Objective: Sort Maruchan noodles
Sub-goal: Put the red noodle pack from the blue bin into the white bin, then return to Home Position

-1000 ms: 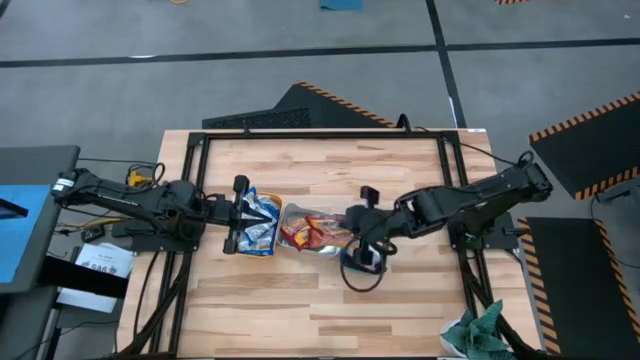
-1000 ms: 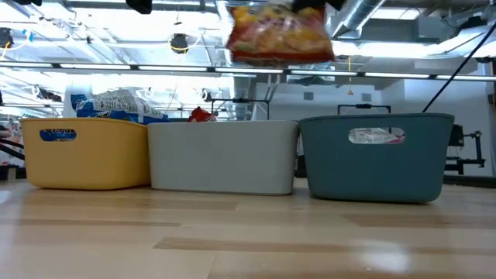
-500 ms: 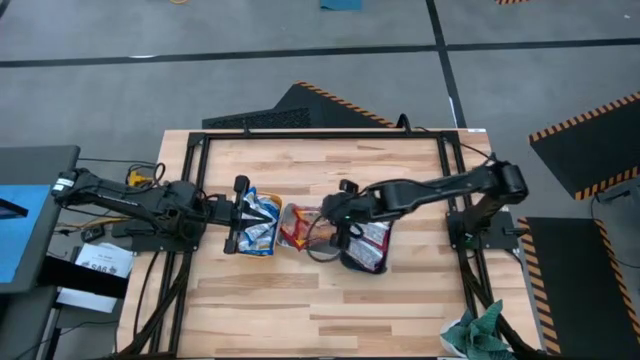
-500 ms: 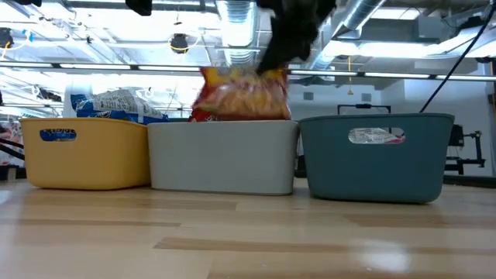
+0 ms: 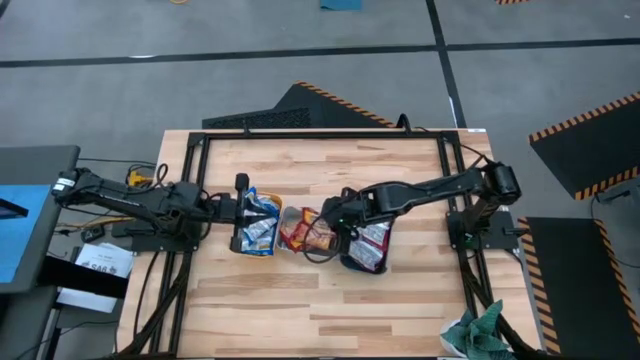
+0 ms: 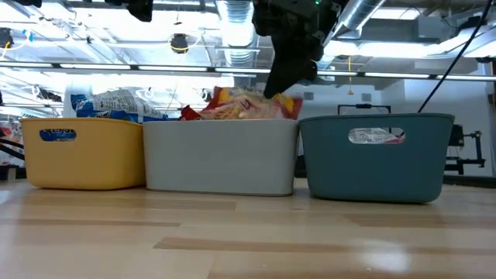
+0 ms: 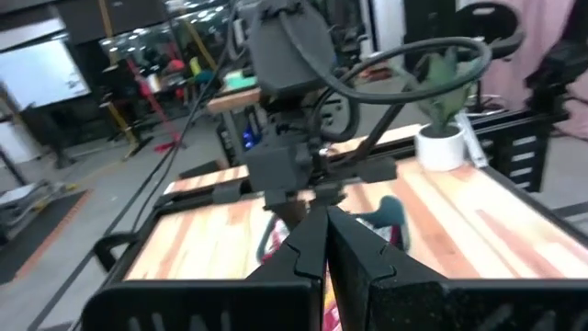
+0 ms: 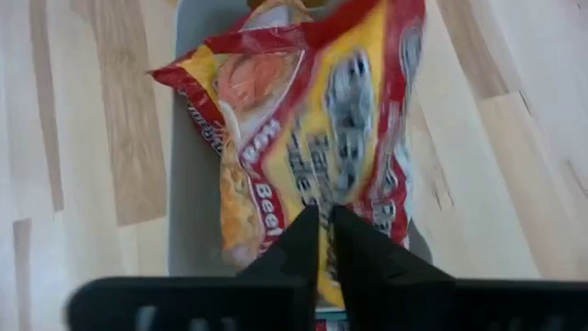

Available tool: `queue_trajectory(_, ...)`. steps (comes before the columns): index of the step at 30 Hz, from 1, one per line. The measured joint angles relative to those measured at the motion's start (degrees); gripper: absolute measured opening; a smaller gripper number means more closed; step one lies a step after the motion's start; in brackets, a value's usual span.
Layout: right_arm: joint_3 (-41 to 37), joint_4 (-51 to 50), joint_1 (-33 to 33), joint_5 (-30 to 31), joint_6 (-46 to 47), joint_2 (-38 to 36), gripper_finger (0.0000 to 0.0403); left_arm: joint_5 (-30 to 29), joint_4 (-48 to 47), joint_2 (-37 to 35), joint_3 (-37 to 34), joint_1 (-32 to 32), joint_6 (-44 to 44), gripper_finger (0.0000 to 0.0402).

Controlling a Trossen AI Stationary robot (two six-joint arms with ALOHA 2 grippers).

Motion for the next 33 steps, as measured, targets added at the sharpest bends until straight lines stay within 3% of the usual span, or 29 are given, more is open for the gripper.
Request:
queue_trajectory(11, 0.0, -10.19, 0.01, 0.85, 0.65, -5.2, 0.0174, -1.06, -1.87, 0.02, 0.0, 0.02, 0.0, 0.0)
queue_trajectory(18, -3.24, -15.55, 2.34, 11.57, -0.88, -11.1, 0.0196, -0.76, -5.52, -0.73, -0.1, 1.03, 1.1, 0.0)
queue_trajectory(22, -8.19, -15.01, 3.35, 12.72, 0.18, -15.57, 0.0184, 3.48, -1.08, -2.21, -4.3, 3.56, 1.46, 0.0)
queue_trajectory(26, -13.55, -12.15, 3.89, 14.07, 2.69, -20.21, 0.0154, 3.77, 4.76, -5.95, -10.22, 8.34, 0.18, 0.0)
queue_trajectory(33, -20.2, -8.65, 4.0, 15.85, 4.97, -25.35, 0.0036, 4.49, -1.14, -13.55, -14.8, 15.05, -6.31, 0.0)
